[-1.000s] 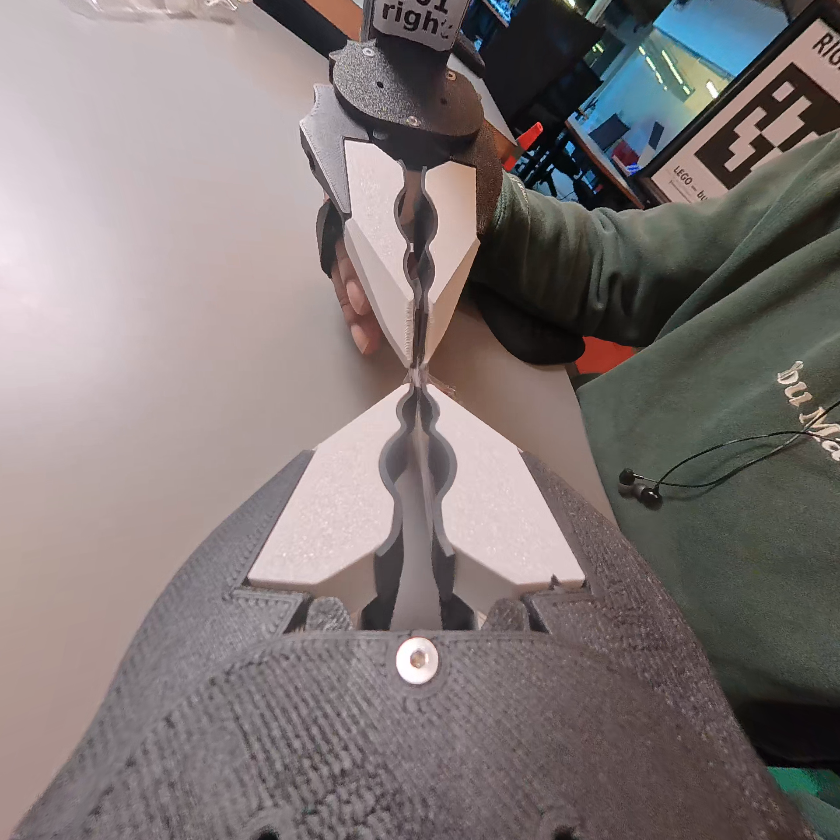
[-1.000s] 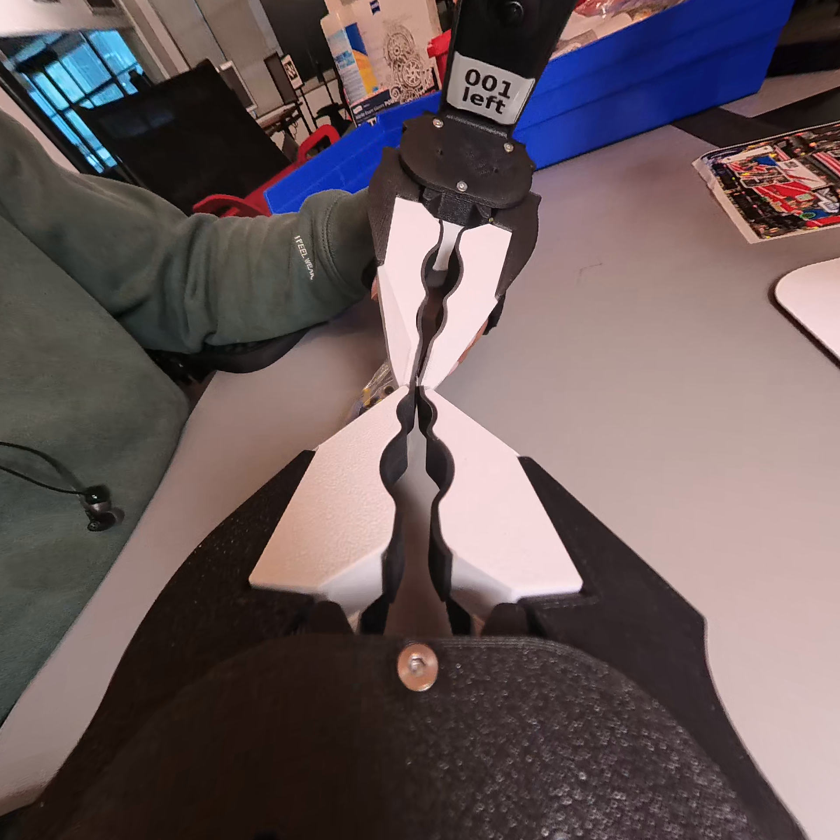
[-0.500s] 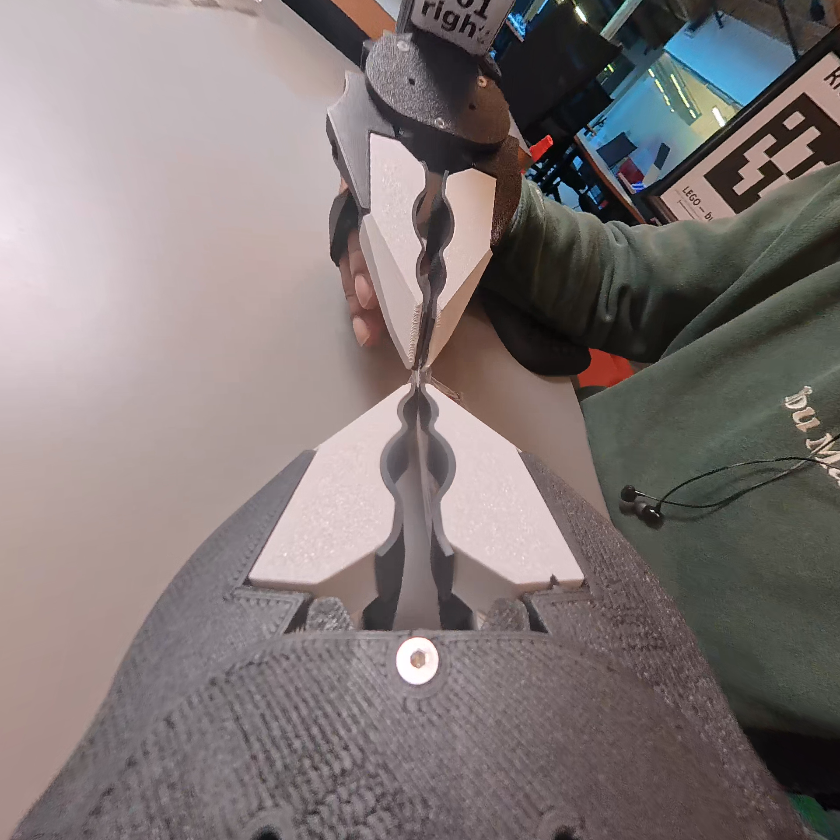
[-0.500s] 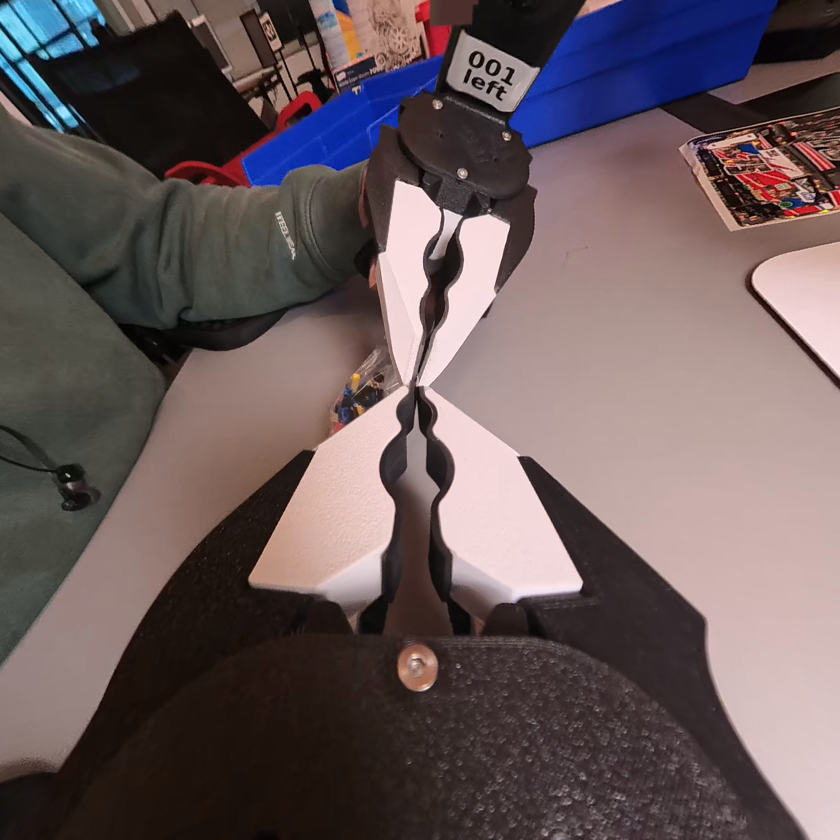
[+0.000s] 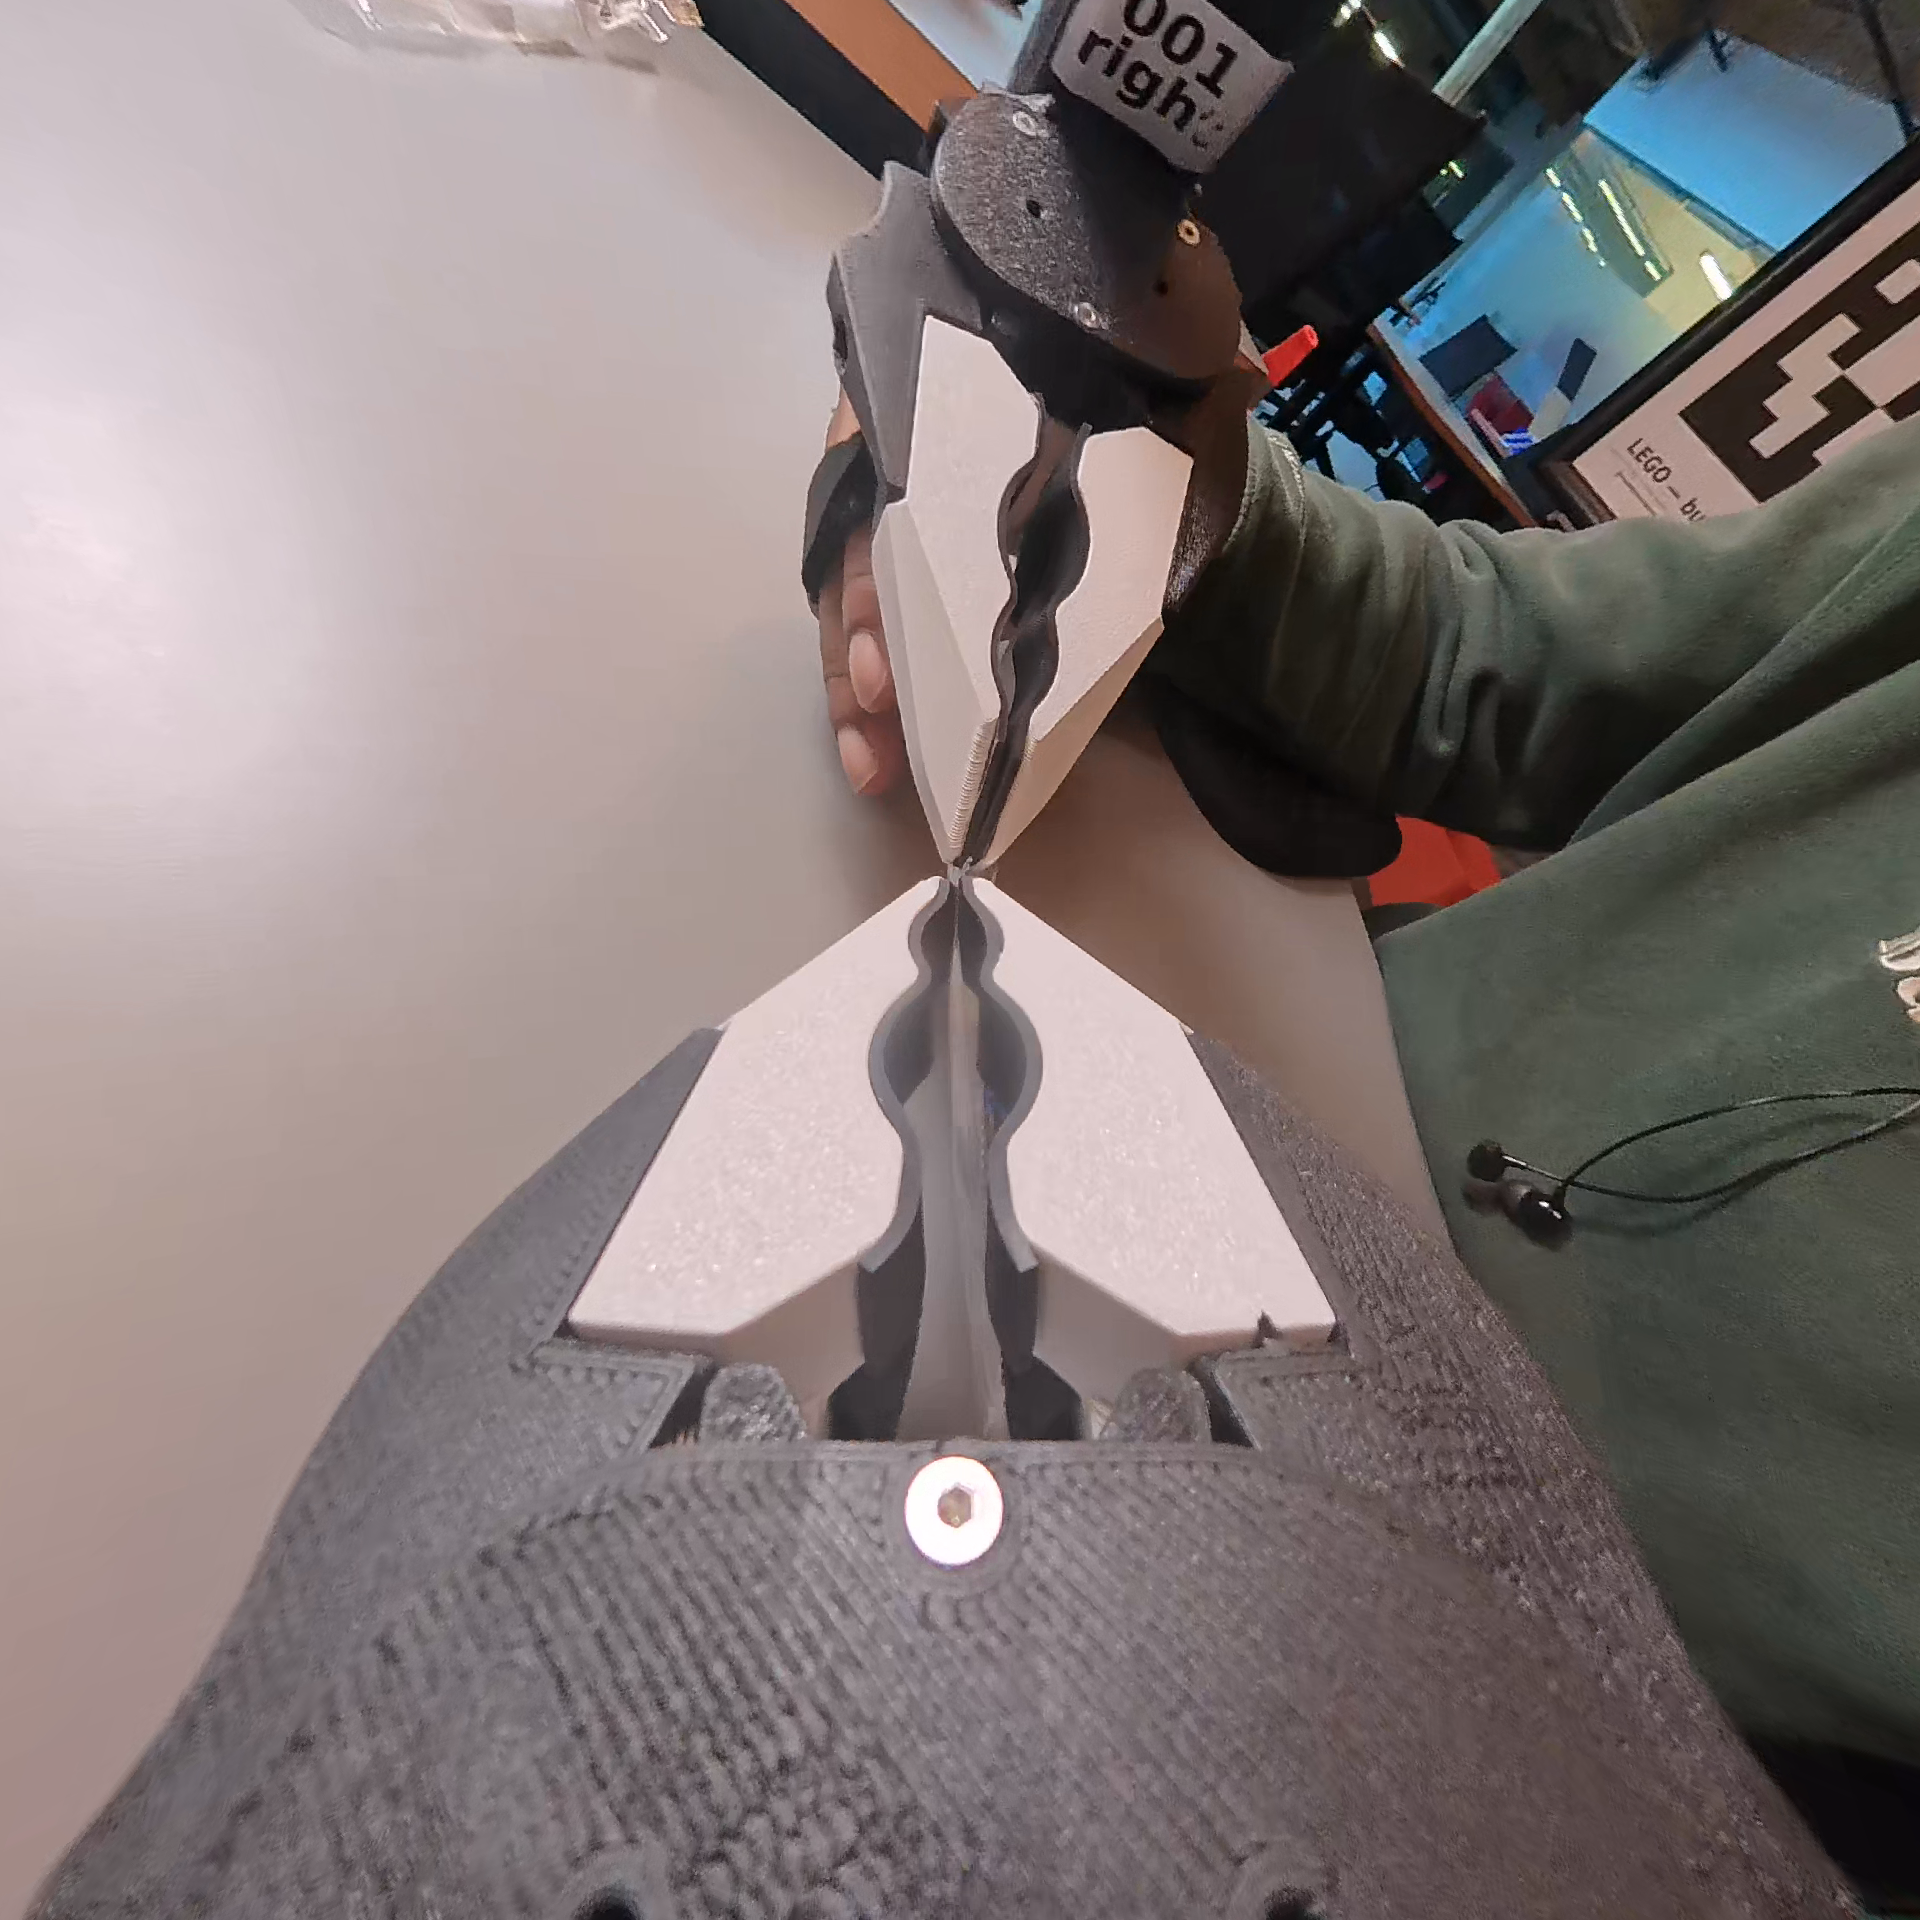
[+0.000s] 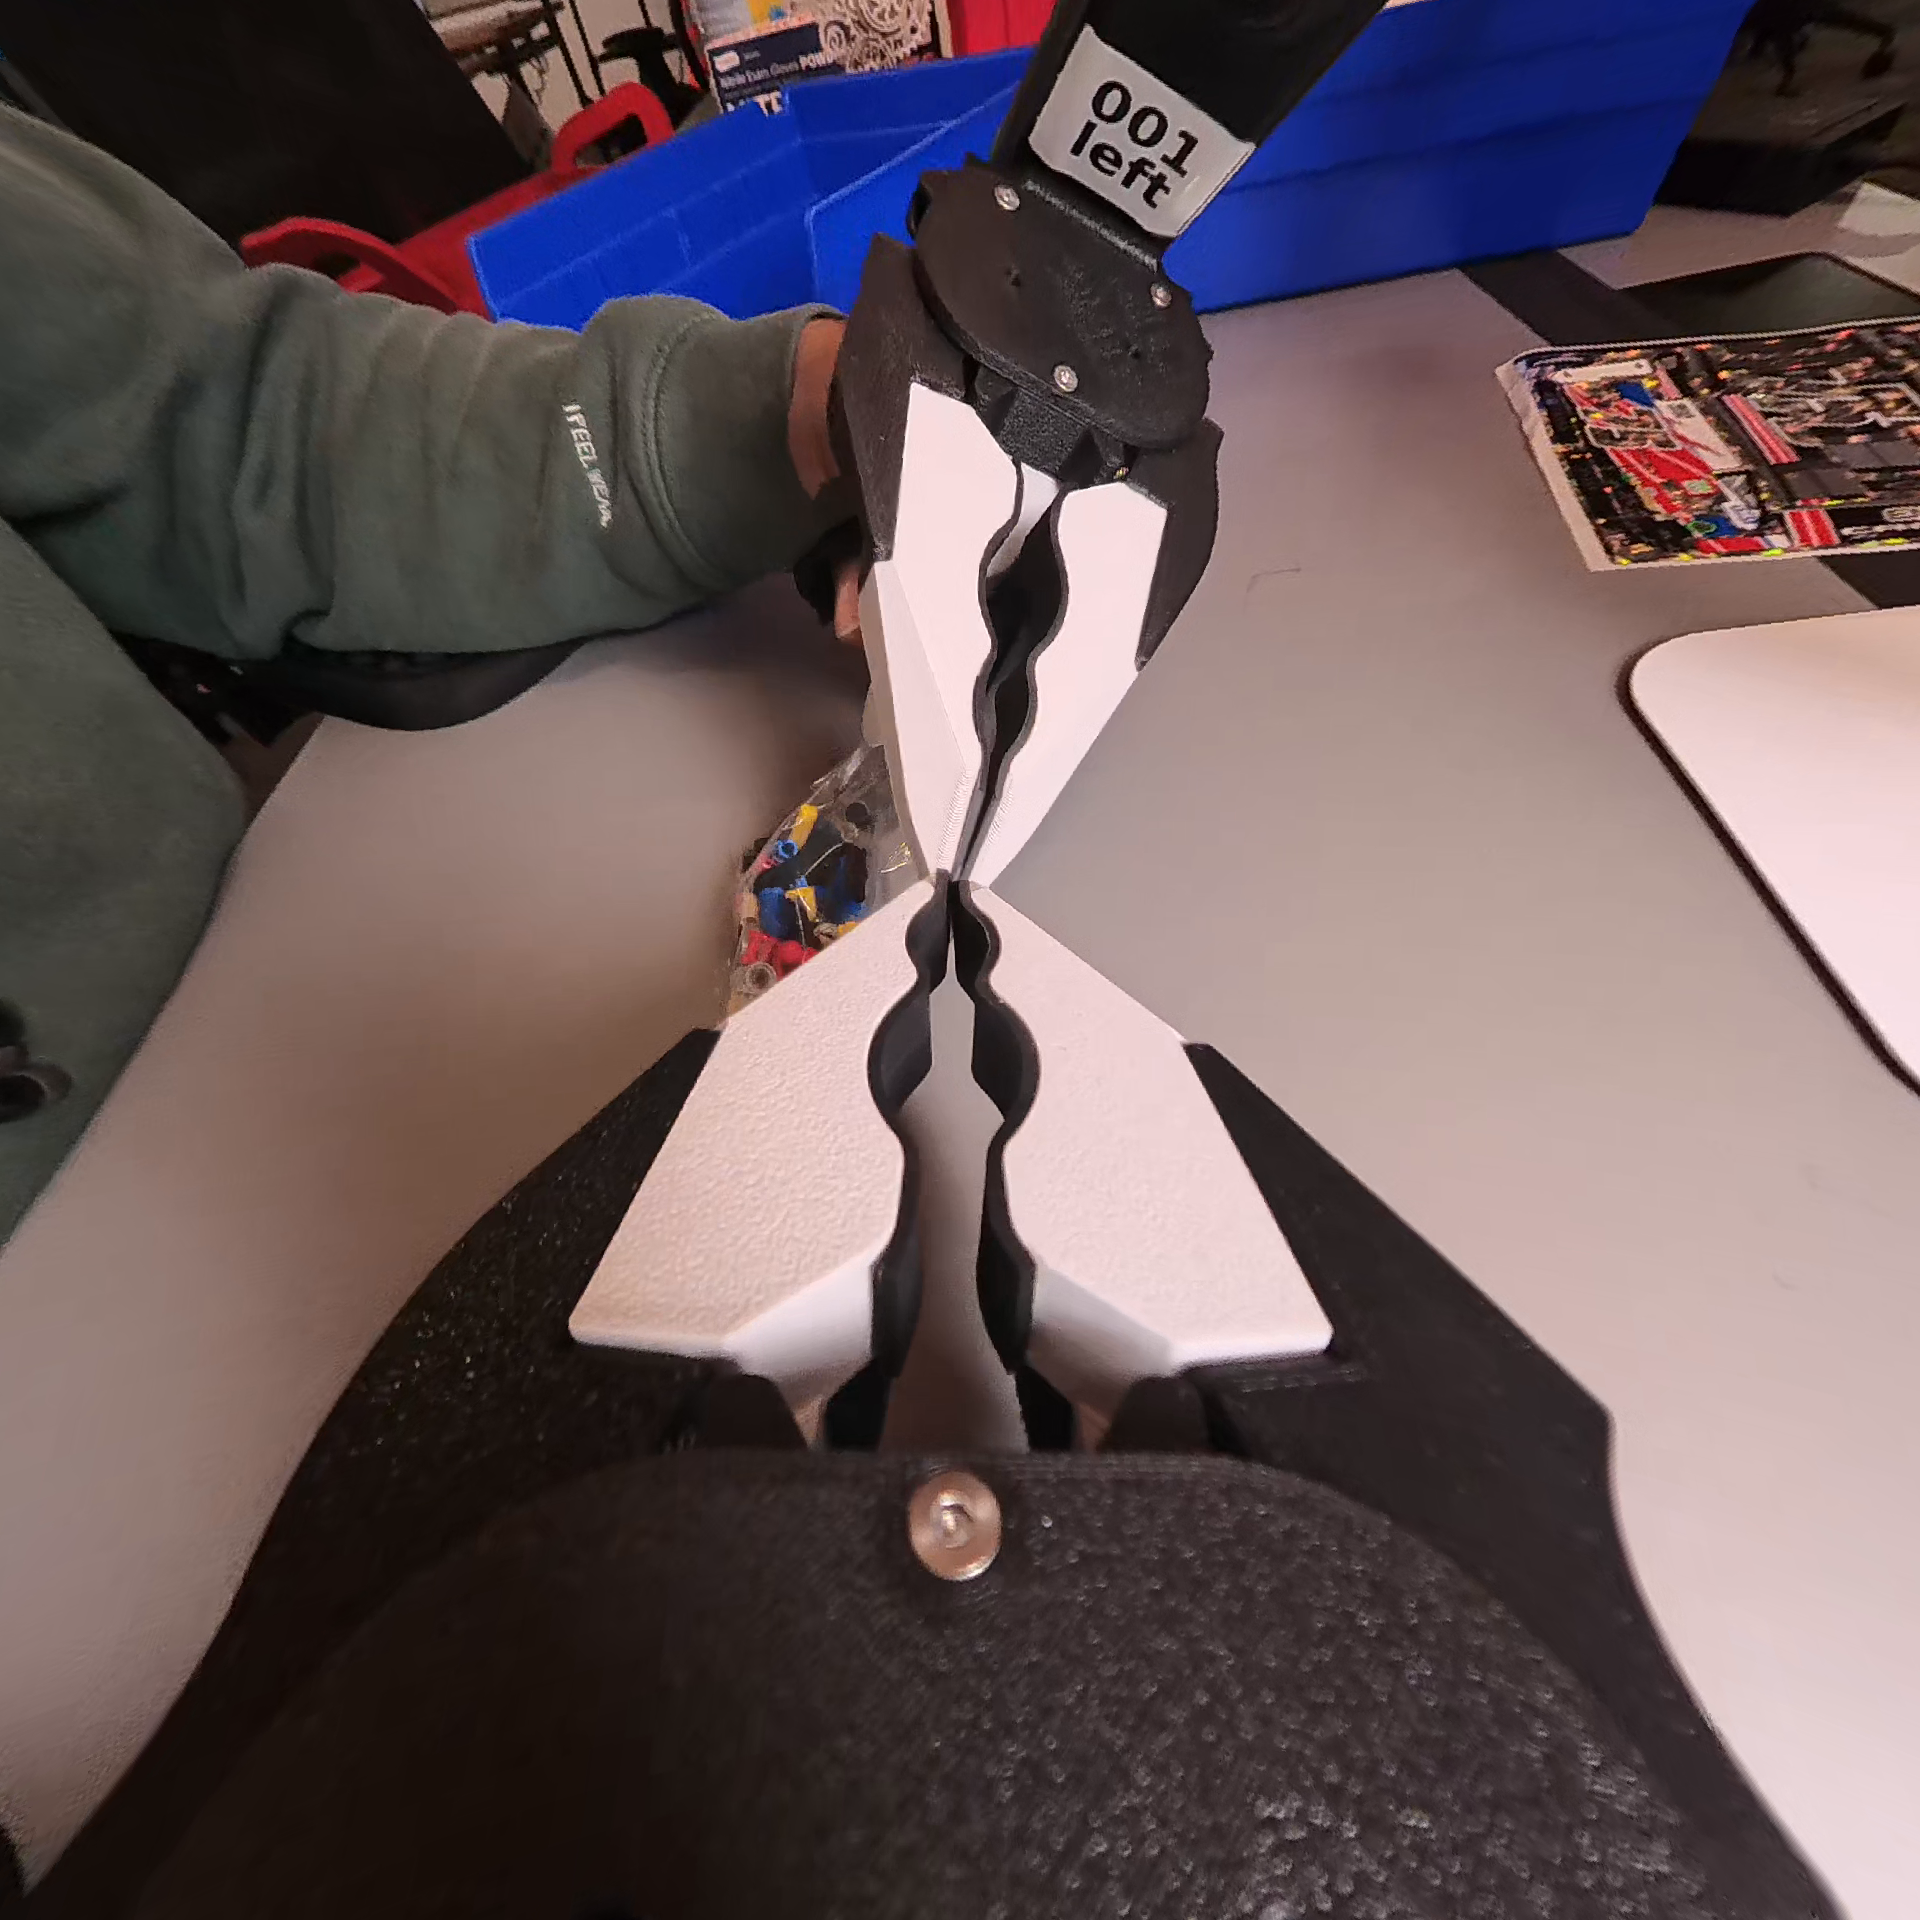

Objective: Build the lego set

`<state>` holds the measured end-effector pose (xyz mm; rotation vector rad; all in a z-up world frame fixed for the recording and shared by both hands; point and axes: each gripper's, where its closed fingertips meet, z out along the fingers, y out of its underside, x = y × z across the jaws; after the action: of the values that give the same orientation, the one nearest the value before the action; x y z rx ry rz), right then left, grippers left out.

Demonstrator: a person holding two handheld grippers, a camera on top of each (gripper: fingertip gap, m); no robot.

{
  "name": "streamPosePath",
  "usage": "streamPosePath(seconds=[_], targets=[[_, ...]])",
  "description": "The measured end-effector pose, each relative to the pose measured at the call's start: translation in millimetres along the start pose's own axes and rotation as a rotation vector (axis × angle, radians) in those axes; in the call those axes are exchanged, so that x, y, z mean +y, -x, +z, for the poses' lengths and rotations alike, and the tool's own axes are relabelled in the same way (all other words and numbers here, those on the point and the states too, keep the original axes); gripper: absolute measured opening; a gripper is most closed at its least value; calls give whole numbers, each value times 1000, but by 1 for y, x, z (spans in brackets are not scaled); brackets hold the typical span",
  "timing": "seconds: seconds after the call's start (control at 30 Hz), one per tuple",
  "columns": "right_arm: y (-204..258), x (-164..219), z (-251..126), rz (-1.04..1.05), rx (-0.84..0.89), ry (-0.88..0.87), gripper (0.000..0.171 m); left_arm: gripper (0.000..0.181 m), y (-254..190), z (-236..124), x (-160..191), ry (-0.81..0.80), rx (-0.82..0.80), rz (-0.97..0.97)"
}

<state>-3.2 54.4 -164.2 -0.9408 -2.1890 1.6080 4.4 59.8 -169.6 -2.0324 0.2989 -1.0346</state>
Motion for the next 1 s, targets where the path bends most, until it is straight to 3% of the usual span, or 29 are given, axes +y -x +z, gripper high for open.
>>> streamPosePath(seconds=[0.17,0.47,1.0], targets=[[-6,-8,-1,-158,105,-23,0,0,3,-6,-9,-63,55,-162],[-10,4,12,-458,241,84,0,0,14,-10,4,-53,126,-312],[-3,12,12,-749,361,252,0,0,13,-5,9,-33,125,-319]])
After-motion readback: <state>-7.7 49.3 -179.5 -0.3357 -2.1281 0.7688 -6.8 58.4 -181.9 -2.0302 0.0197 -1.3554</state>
